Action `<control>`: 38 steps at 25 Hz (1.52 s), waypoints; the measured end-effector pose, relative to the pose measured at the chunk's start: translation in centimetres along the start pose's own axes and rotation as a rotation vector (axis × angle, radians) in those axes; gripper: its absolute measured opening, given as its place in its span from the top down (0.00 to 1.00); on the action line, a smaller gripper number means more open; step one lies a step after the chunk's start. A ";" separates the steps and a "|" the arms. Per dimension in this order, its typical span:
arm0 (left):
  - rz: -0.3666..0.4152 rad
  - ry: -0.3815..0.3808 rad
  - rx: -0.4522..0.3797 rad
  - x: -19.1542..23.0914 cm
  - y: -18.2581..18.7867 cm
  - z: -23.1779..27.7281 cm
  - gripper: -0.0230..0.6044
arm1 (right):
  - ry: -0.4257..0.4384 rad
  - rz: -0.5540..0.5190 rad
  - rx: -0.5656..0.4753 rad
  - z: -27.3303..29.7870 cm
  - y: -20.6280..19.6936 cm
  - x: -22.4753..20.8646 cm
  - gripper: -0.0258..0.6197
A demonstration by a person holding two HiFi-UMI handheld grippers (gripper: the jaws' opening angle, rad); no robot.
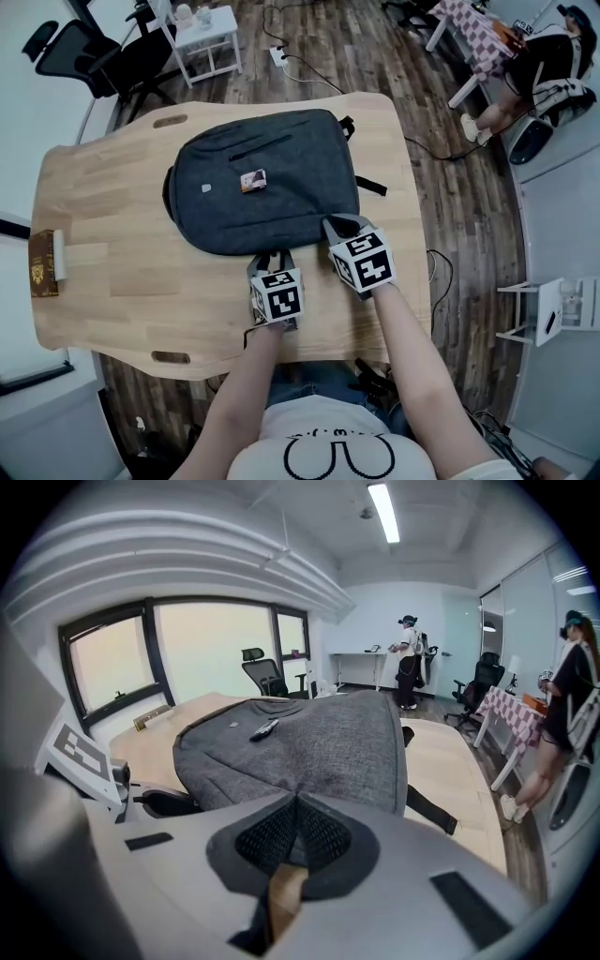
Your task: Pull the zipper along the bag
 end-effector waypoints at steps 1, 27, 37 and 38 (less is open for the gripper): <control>-0.017 0.004 -0.012 0.0 0.2 0.1 0.77 | 0.002 -0.008 0.000 0.0 0.0 0.0 0.88; 0.093 -0.214 0.043 1.8 1.2 -4.2 0.94 | -0.014 -0.022 0.047 0.3 -0.2 0.1 0.88; 0.096 -0.167 0.078 6.6 1.2 -4.9 0.94 | -0.046 -0.048 0.060 0.3 -0.3 0.3 0.88; 0.098 -0.157 0.079 7.5 1.2 -5.1 0.94 | -0.049 -0.048 0.062 0.3 -0.3 0.3 0.88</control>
Point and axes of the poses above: the fingertips, and each gripper's own axes: z forward along the fingers, x to its left, y out of its top, the point moved 8 cm from there along -z, backward along the fingers, and after that the axes turned 4 degrees about -z, right-handed, at the moved point
